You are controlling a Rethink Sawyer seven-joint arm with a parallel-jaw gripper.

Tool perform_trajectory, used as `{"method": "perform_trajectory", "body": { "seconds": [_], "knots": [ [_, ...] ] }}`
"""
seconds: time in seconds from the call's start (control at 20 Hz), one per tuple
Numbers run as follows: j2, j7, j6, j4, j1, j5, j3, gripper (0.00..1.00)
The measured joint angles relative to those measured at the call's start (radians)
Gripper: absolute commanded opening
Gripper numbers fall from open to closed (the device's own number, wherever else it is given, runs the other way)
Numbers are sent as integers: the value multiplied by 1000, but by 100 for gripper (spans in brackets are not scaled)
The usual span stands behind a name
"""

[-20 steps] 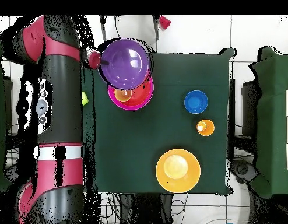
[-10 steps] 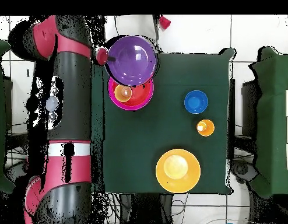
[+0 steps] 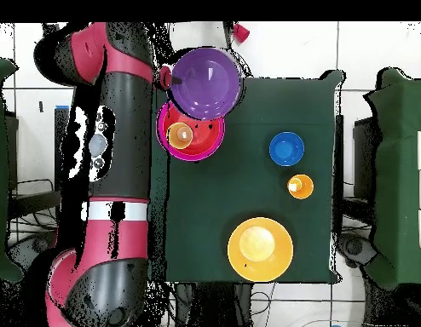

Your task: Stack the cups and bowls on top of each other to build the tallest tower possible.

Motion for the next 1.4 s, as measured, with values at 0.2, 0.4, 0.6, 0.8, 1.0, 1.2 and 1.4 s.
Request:
{"method": "perform_trajectory", "body": {
  "seconds": [0.2,0.4,0.6,0.8,1.0,1.2,1.4],
  "knots": [
    [6,0,0,0,-1,0,0,0],
    [9,0,0,0,2,0,-10,0],
    [12,0,0,0,4,0,-26,0],
    [12,0,0,0,6,0,-39,0],
    [12,0,0,0,10,0,-48,0],
    [8,0,0,5,17,0,-50,0],
    [2,0,0,10,22,0,-50,0]
  ]
}}
